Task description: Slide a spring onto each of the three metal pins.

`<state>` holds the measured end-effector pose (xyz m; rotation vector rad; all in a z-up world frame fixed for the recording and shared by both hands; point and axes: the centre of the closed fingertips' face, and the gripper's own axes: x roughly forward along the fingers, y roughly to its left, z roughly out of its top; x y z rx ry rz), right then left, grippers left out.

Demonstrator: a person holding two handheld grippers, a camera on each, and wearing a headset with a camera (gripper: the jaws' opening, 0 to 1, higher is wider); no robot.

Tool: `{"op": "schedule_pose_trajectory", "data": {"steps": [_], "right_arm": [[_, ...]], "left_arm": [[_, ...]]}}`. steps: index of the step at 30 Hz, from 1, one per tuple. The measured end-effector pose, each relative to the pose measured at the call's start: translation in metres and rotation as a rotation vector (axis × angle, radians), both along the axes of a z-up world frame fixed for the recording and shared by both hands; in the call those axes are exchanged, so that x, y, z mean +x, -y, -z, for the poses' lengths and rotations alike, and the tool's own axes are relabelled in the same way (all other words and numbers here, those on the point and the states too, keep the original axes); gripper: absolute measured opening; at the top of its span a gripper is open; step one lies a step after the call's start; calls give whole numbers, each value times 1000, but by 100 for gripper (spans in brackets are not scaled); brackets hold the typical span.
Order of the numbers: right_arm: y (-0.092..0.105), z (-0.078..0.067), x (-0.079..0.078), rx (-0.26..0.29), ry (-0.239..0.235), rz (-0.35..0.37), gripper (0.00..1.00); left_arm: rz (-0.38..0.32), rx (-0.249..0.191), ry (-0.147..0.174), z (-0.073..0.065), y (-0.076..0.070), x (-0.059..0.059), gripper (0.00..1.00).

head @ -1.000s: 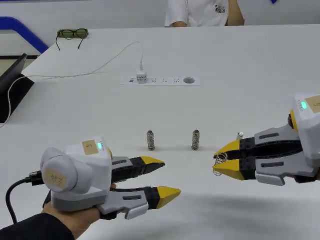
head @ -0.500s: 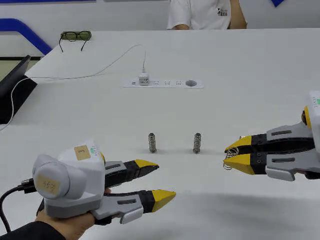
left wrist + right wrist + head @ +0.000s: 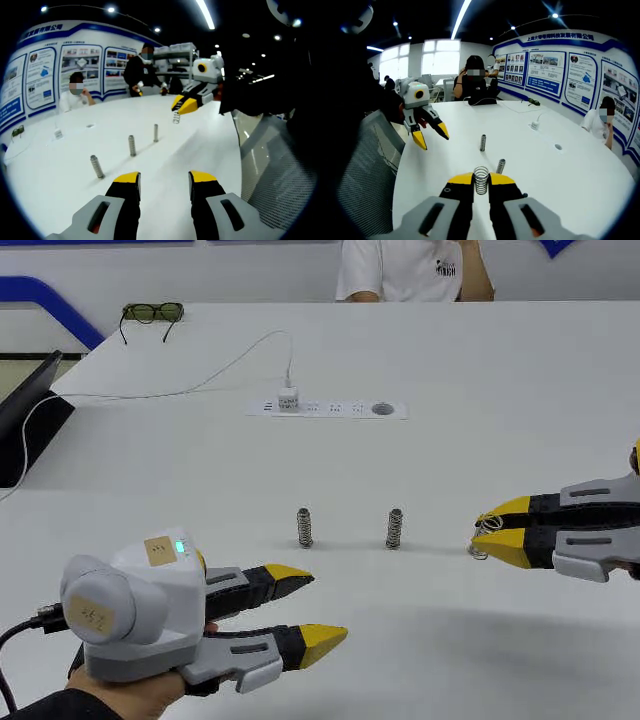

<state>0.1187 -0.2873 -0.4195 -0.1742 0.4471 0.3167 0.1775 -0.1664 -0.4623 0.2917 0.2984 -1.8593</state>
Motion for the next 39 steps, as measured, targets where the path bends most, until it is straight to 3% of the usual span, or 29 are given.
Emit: {"op": "schedule_pose_trajectory", "data": {"steps": [24,39], "right_arm": [[48,0,9,-7,31,146,12],[73,16,22,19,41,251,12]], "left_arm": [[-20,1,-10,3,-2,4,39],[-27,4,-17,7,-3,6,39]]}}
